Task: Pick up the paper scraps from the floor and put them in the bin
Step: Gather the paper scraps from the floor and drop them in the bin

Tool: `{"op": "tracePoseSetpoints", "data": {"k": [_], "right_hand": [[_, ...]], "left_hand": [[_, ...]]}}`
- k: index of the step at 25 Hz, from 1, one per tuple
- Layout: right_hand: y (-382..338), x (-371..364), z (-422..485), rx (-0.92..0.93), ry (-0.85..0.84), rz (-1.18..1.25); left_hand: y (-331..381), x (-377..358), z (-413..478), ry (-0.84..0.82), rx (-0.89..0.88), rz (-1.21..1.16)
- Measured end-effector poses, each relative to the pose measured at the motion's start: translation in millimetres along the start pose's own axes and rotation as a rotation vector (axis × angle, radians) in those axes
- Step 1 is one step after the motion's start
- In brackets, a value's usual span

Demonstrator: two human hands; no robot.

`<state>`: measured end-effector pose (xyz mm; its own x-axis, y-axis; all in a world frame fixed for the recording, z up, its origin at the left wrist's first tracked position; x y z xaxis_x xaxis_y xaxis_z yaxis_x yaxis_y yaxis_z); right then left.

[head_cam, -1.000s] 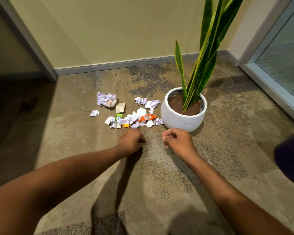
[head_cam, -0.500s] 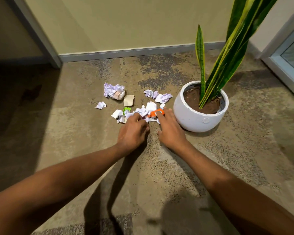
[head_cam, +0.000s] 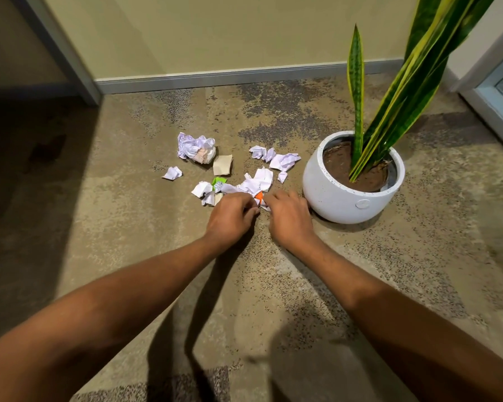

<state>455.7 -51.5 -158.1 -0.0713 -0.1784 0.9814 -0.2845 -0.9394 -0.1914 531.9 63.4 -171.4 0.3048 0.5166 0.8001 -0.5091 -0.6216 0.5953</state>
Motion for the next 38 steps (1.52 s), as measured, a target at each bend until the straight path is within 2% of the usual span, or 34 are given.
{"op": "tracePoseSetpoints", "data": {"k": [5,9,11,13,16,19,22,25,27,29,33,38], "right_hand": [[9,4,-12,-0.015,-0.007,0.100],[16,10,-16,-0.047,-0.046,0.003],[19,1,-18,-0.099,-0.149,-0.061],[21,-9,-18,-0.137,-0.216,-0.022],[15,-13,-15,-0.124,-0.192,0.092],[10,-13,-17,-0.161,-0.120,0.242],[9,-16,-27,-0.226,-0.104,0.473],[18,-17,-39,-0.355,-0.094,0.792],[24,-19,-49,-0.501,-0.145,1.040],[29,-18,-60,-0.597,-0.195,1.184],[39,-4,-82,-0.631,-0.168,1.336],[65,29,-114,-0.638,-0.092,1.387]], "left_hand": [[-4,1,-4,-0.068,0.002,-0.110],[1,14,1,0.034,-0.091,0.107],[-2,9,7,-0.035,-0.099,0.154],[-4,-3,10,-0.141,-0.077,0.169],[2,-11,4,-0.153,-0.096,0.146],[6,-12,-6,-0.094,-0.078,0.056],[4,-11,-18,-0.048,0.012,-0.127],[-2,-15,-27,-0.086,0.155,-0.440],[-5,-19,-32,-0.128,0.238,-0.577],[-1,-24,-37,-0.181,0.297,-0.681],[20,-26,-45,-0.275,0.376,-0.807],[72,-25,-49,-0.377,0.309,-0.856]]}}
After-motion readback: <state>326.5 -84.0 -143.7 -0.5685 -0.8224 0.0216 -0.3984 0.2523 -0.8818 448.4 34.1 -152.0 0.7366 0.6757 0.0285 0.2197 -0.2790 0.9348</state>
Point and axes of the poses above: each hand's wrist, its own z-axis towards the middle knuckle, its own x-axis out of the back of the hand, y = z × x, the point moved 8 cm from there along z, towards the middle knuckle, and after that the axes turned 2 degrees about y, right-handed, at the moved point
